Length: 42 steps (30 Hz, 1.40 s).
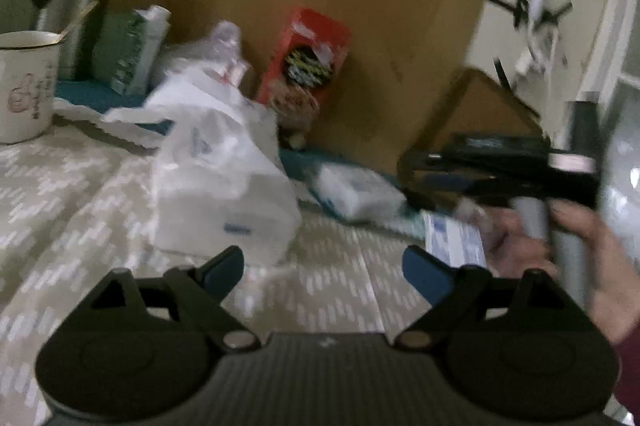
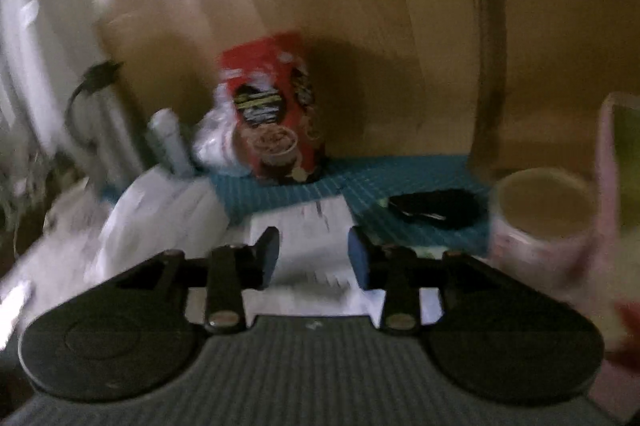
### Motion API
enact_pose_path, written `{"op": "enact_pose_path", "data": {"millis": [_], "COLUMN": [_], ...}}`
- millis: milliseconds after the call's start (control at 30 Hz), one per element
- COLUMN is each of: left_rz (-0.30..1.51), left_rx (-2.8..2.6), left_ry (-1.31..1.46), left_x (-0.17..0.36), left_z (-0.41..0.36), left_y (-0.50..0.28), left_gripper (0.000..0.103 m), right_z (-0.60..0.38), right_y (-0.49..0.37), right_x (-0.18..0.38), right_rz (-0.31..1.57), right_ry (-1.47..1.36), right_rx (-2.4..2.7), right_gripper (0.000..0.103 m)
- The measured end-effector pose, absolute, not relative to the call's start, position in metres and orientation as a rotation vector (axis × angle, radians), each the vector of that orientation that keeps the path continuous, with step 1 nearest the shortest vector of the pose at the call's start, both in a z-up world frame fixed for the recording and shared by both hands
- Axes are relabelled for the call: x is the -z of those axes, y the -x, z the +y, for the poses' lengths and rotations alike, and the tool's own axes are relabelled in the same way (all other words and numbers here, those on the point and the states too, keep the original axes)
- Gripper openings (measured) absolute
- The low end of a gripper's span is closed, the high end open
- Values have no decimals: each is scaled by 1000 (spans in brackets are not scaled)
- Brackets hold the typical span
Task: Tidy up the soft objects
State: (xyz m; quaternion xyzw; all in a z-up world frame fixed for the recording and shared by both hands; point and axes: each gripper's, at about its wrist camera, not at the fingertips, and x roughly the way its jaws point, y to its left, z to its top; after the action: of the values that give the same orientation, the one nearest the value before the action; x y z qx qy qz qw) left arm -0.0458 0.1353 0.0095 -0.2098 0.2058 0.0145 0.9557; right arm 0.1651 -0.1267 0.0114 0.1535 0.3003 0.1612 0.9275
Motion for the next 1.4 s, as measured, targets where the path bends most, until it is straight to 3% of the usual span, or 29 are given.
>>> {"op": "enact_pose_path", "data": {"millis": [133, 333, 500, 733, 800, 867, 1133, 1300, 1400], "left_rz": [361, 330, 325, 367, 391, 416, 544, 659, 717], "left_rx": [-46, -37, -26, -2, 15, 21, 90, 118, 158], "left_ry": [467, 529, 597, 627, 623, 600, 470, 568, 622], "left_x": [-10, -7, -3, 2, 2, 0, -25, -12, 2], "left_z": [142, 152, 163, 166, 165, 159, 111, 109, 106], "left_y": [53, 60, 62, 58, 56, 59, 75, 62, 50], "left_gripper": [91, 91, 91, 91, 91, 91, 91, 84, 70], "right_z": [-117, -105, -88, -107, -122, -133, -112, -84, -72], "right_y": [-231, -244, -177, -50, -20, -2, 12, -13, -26], "right_x": [7, 30, 22, 19, 14, 10, -4, 8, 16], "right_rz": [742, 883, 891, 803, 732, 663, 605, 614, 636], "right_ry": [-384, -394, -311, -435, -471, -495, -45, 140, 151], "right_rx": [-282, -375, -530, -541, -522, -492, -592, -636, -690], "right_gripper": [55, 53, 53, 54, 59, 75, 88, 88, 86]}}
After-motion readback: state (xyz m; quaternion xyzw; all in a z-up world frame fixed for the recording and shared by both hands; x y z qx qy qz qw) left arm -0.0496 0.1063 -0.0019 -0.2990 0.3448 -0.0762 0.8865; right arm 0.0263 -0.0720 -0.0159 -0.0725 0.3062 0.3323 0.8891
